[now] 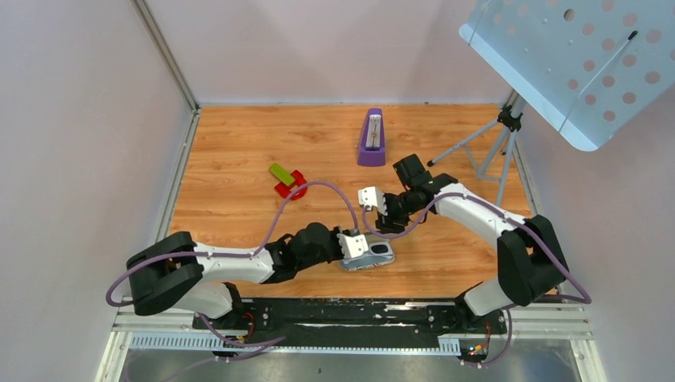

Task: Organize the sunglasses
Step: Close the sunglasses case at the center of the board.

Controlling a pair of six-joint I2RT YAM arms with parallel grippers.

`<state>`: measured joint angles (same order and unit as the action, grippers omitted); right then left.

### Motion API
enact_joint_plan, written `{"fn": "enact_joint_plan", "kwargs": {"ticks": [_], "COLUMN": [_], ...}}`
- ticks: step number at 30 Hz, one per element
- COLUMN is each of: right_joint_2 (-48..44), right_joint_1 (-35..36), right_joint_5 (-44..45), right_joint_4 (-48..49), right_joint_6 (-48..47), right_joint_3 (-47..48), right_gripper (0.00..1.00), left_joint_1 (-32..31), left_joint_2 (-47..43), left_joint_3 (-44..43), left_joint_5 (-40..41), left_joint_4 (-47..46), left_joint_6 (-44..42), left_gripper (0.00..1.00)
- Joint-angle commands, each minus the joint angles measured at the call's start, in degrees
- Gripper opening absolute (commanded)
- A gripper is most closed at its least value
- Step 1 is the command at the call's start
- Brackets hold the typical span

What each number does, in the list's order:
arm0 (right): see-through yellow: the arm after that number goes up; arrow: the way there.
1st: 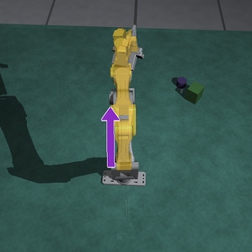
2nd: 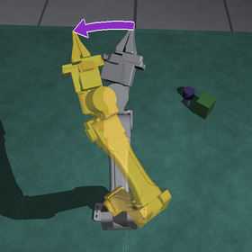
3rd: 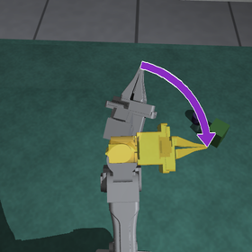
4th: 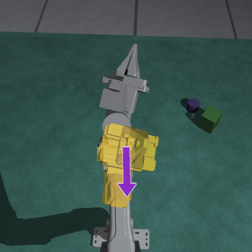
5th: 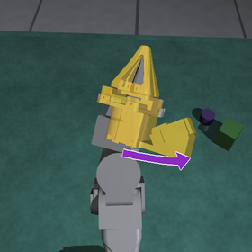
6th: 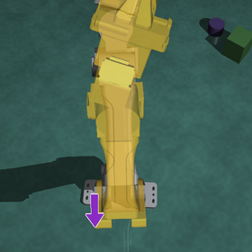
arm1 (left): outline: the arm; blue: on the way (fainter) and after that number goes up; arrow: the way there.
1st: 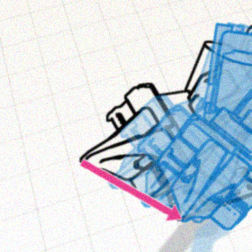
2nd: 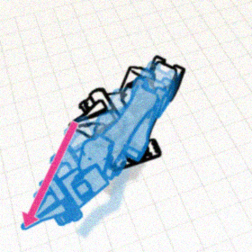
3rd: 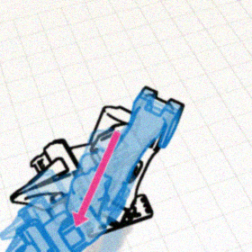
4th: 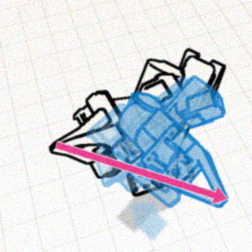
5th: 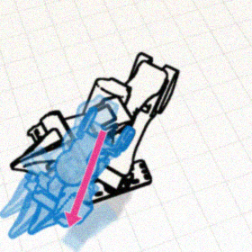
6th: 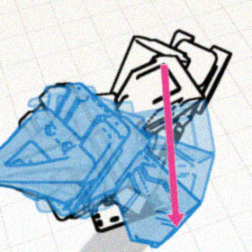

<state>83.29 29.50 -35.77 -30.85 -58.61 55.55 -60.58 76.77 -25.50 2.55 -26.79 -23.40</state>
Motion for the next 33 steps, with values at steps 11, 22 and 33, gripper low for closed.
{"fn": "enact_joint_plan", "kwargs": {"ticks": [11,22,33], "right_joint_2": [-6.5,-13.0,-19.9], "right_joint_1": [3.7,7.5,4.7], "right_joint_5": [0.5,4.2,-0.5], "right_joint_4": [-0.6,0.4,-18.3], "right_joint_6": [-8.5,-3.4,-6.0], "right_joint_3": [-9.7,-15.8,-9.5], "right_gripper": [0.41,0.39,0.65], "left_joint_1": [-17.3,-30.5,-36.7], "left_joint_2": [5.2,15.4,20.2], "left_joint_3": [2.0,0.8,-0.5], "left_joint_5": [25.1,38.6,43.2], "left_joint_4": [0.7,-0.1,2.7], "left_joint_6": [-12.4,-17.8,-17.9], "left_gripper": [0.0,0.0,0.0]}}
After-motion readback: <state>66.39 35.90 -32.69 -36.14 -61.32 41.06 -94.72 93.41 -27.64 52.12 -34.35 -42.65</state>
